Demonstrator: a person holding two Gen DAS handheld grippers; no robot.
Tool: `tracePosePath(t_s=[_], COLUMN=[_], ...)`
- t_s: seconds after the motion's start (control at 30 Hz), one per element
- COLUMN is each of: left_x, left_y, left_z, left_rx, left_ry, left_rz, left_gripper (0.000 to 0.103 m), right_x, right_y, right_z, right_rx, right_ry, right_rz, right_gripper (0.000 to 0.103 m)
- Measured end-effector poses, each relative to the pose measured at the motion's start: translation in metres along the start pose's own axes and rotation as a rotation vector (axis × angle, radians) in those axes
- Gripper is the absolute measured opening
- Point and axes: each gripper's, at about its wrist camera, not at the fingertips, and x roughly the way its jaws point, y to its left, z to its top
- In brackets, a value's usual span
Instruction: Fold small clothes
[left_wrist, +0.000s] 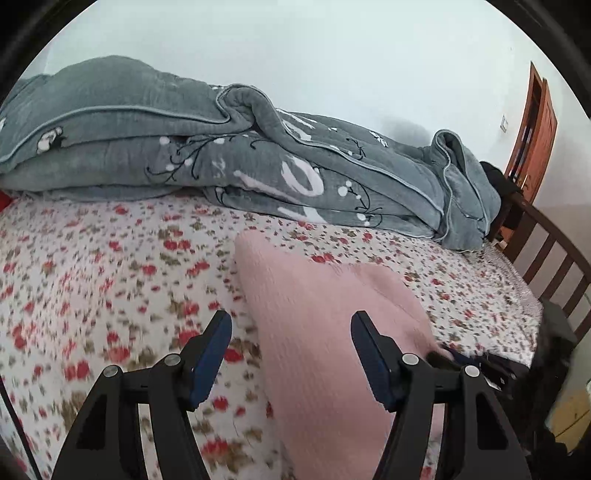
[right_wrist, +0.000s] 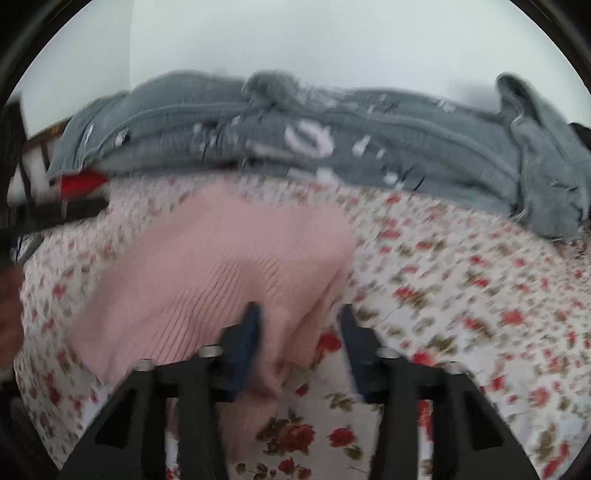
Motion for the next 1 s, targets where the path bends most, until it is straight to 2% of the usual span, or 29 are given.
tracePosePath(t_s=[0.1, 0.2, 0.27, 0.3, 0.4, 0.47, 0.63, 0.73, 0.8, 0.87, 0.9, 0.93, 1.0], left_x=[0.010, 0.019, 0.025, 0.028, 0.038, 0.043, 0.071, 0.097, 0.119, 0.137, 0.145, 0.150, 0.153], left_y=[0.001, 0.003, 0.001, 0.001, -0.004, -0.006, -0.007, -0.010, -0.010, -0.008, -0.006, -0.004, 0.001], left_z=[0.002, 0.007, 0.010, 0.011, 0.018, 0.023, 0.043, 0.050, 0.049, 0.045, 0.042, 0.039, 0.037], left_rx=[0.010, 0.012, 0.023, 0.028, 0.056, 0.073, 0.082, 0.143, 0.173, 0.187, 0.193, 0.192, 0.176], left_ry=[0.014, 0.028, 0.035, 0.040, 0.062, 0.061, 0.094, 0.148, 0.196, 0.227, 0.243, 0.254, 0.257], left_rz=[0.011, 0.009, 0.004, 0.007, 0.022, 0.023, -0.014, -0.043, -0.057, -0.034, -0.018, -0.014, -0.022], left_gripper=[0.064, 0.064, 0.064, 0.064, 0.064, 0.064, 0.064, 0.065, 0.064, 0.064, 0.062, 0.054, 0.053], right_x=[-0.016, -0.027, -0.003, 0.005, -0.009, -0.016, -0.004, 0.016, 0.034, 0.056, 0.070, 0.078, 0.082], right_y=[0.005, -0.007, -0.018, -0.019, -0.013, -0.012, -0.009, -0.008, -0.011, -0.013, -0.016, -0.019, -0.025], right_z=[0.001, 0.004, 0.000, -0.003, 0.004, 0.011, 0.044, 0.061, 0.069, 0.069, 0.066, 0.063, 0.061], right_rx=[-0.001, 0.089, 0.115, 0.108, 0.055, 0.048, 0.003, -0.019, -0.020, -0.027, -0.022, -0.010, 0.017], right_ry=[-0.063, -0.104, -0.004, 0.019, 0.008, -0.003, -0.021, -0.027, -0.010, 0.047, 0.096, 0.123, 0.128], right_rz=[-0.003, 0.055, 0.019, -0.015, -0.036, -0.048, -0.050, -0.044, -0.041, -0.058, -0.063, -0.058, -0.044], right_gripper=[0.010, 0.010, 0.010, 0.009, 0.011, 0.026, 0.027, 0.030, 0.030, 0.030, 0.030, 0.029, 0.029])
